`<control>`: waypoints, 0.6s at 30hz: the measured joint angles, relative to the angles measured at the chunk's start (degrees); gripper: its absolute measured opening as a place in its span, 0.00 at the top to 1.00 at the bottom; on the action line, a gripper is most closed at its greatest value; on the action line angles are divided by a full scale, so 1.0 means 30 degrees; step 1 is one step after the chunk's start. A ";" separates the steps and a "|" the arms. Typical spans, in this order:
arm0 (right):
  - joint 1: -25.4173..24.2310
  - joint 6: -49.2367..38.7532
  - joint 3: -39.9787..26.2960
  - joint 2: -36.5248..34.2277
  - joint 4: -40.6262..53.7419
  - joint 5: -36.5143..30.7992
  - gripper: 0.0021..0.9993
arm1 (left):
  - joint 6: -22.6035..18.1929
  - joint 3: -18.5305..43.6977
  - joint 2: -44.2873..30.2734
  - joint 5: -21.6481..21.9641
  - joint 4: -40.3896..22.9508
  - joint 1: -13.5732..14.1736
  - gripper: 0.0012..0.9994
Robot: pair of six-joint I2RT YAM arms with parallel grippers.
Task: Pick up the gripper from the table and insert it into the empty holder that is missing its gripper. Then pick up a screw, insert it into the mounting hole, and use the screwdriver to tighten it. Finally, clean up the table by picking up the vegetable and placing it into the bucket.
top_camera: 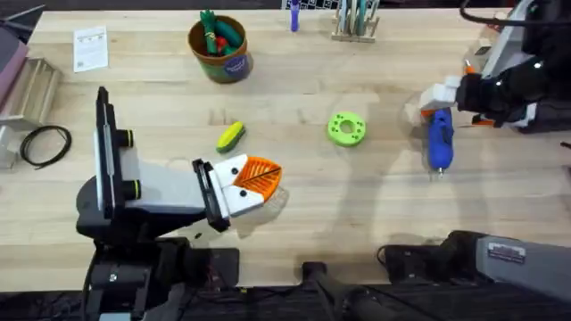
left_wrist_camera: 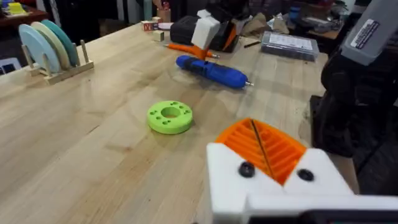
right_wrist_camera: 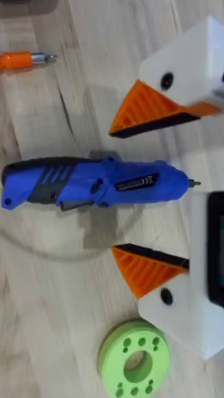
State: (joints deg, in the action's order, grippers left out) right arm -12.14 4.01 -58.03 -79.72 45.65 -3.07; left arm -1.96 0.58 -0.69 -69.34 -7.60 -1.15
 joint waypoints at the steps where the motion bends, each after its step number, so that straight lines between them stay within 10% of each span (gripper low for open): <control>1: -0.0005 -0.0051 -0.0034 -0.0215 0.0000 -0.0078 0.01 | 0.0000 0.0000 0.0000 0.0000 0.0000 0.0000 1.00; 18: -0.0035 -0.1501 -0.0366 -0.3282 -0.1715 -0.0757 0.01 | 0.0000 0.0000 0.0001 -0.0007 -0.0007 0.0000 1.00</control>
State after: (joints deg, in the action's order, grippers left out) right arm -12.25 -0.49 -59.13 -89.56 40.50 -5.34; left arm -1.96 0.58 -0.69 -69.36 -7.62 -1.15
